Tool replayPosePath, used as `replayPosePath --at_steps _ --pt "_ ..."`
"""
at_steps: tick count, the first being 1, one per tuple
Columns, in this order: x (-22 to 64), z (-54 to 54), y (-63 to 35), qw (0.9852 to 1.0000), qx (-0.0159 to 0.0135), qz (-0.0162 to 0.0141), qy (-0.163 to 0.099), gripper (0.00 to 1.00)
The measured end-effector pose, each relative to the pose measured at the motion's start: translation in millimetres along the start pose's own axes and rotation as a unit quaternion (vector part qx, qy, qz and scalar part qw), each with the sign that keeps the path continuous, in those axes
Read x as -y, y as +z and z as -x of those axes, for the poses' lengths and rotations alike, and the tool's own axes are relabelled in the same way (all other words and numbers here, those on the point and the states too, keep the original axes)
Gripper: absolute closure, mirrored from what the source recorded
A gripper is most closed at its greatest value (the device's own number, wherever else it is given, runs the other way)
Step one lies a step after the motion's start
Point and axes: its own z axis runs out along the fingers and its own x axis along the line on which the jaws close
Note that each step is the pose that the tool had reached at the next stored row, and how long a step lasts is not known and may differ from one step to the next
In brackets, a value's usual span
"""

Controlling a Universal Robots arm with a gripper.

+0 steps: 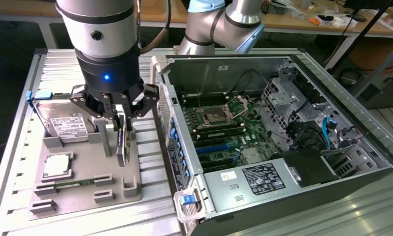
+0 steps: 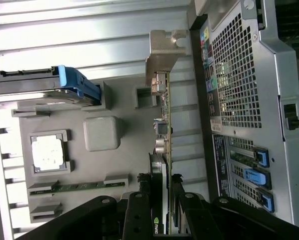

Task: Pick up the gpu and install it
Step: 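Pick up the gpu and move the gpu toward the slot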

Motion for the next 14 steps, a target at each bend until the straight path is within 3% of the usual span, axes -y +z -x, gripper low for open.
replayPosePath --at_steps 14 --pt "-0.2 0.3 -5.2 1.0000 0.0001 -0.0001 0.002 0.73"
